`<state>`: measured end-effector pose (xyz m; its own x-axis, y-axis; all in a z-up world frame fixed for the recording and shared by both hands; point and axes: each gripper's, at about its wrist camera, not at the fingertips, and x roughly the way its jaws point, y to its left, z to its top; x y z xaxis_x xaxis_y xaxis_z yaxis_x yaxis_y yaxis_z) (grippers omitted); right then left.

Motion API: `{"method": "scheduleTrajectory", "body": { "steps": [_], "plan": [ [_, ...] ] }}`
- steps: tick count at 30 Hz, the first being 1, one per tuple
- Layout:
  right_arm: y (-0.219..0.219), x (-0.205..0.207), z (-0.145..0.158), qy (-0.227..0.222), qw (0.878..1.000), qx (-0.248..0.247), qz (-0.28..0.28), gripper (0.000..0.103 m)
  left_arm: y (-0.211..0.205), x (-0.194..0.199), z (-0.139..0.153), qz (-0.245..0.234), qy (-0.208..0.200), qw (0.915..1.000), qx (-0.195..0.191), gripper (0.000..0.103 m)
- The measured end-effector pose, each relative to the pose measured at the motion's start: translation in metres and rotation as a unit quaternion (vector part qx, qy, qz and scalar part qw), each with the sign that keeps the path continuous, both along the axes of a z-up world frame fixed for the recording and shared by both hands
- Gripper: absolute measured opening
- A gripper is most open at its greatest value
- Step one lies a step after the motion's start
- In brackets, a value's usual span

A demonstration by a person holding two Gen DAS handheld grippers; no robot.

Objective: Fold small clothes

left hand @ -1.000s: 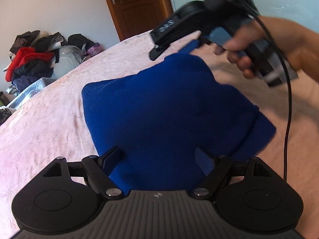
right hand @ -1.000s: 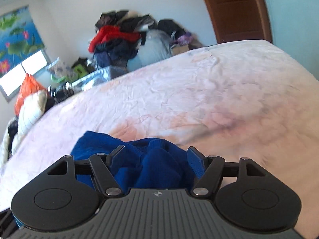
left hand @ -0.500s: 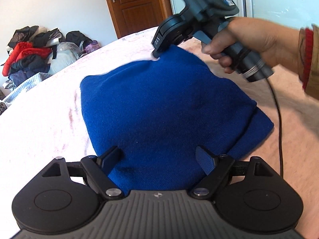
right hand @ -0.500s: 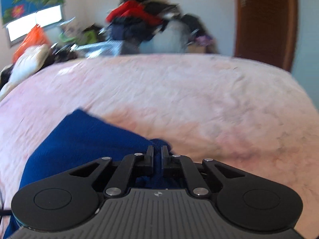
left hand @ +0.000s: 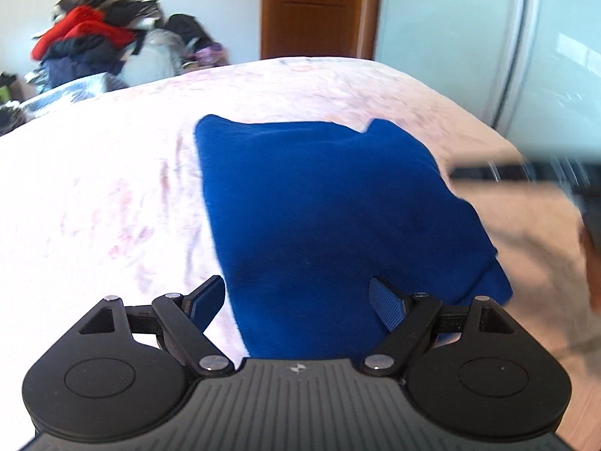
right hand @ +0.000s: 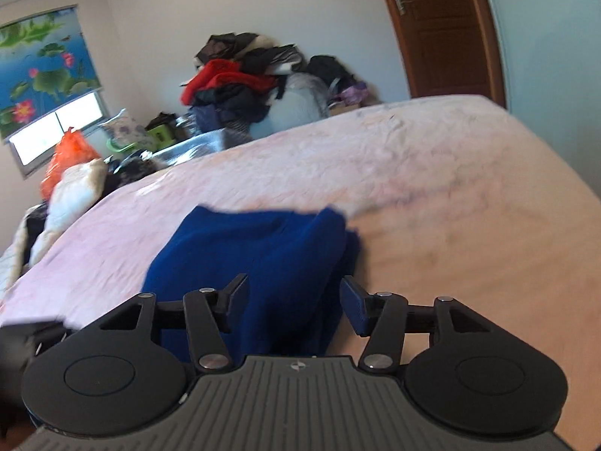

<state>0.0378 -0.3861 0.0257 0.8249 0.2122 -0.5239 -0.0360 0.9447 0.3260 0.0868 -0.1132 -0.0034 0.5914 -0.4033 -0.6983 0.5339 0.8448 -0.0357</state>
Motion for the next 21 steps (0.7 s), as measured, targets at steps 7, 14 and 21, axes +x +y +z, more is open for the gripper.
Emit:
{"method": "scheduleTrajectory", "body": {
  "steps": [7, 14, 21],
  "plan": [
    [0.022, 0.004, -0.031, 0.047, 0.999, -0.014, 0.013, 0.014, -0.001, 0.005, 0.011, 0.038, 0.015, 0.9992, -0.001, 0.084],
    [0.008, -0.042, -0.025, 0.049, 0.998, 0.039, 0.007, 0.006, -0.003, -0.005, 0.016, 0.028, -0.008, 0.9996, 0.004, 0.084],
    [0.011, -0.058, -0.015, 0.014, 0.999, 0.007, -0.049, 0.018, -0.008, 0.001, -0.010, 0.041, 0.027, 0.9983, 0.031, 0.084]
  ]
}}
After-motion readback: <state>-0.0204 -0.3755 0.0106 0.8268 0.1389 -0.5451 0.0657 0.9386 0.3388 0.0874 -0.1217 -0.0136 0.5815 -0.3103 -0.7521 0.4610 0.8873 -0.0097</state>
